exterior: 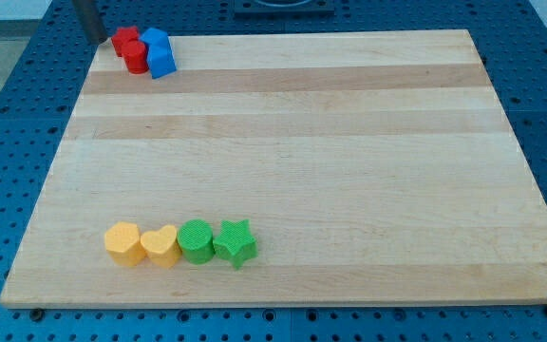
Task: Slightly move the red star to the right side of the red circle
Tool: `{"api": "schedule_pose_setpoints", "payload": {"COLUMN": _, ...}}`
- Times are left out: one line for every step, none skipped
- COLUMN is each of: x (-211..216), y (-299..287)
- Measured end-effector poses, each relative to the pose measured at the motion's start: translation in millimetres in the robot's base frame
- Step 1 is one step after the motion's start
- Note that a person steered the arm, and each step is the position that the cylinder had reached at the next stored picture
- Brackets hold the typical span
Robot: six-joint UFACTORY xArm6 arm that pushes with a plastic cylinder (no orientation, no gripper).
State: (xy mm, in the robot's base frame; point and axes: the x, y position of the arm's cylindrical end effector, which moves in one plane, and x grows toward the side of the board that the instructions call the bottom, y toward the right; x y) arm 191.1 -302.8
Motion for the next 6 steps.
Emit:
{"api": "schedule_pose_setpoints", "payload": {"x": 0, "y": 64}}
{"api": "schedule_pose_setpoints", "payload": {"x": 7, "y": 143}}
{"api": "schedule_pose_setpoints", "payload": {"x": 29, "y": 210}}
{"api": "schedule_pose_setpoints", "payload": {"x": 20, "y": 211}}
{"api": "schedule_pose_setpoints", "payload": {"x": 0, "y": 182}}
{"api": "schedule_pose_setpoints", "payload": {"x": 4, "y": 134}}
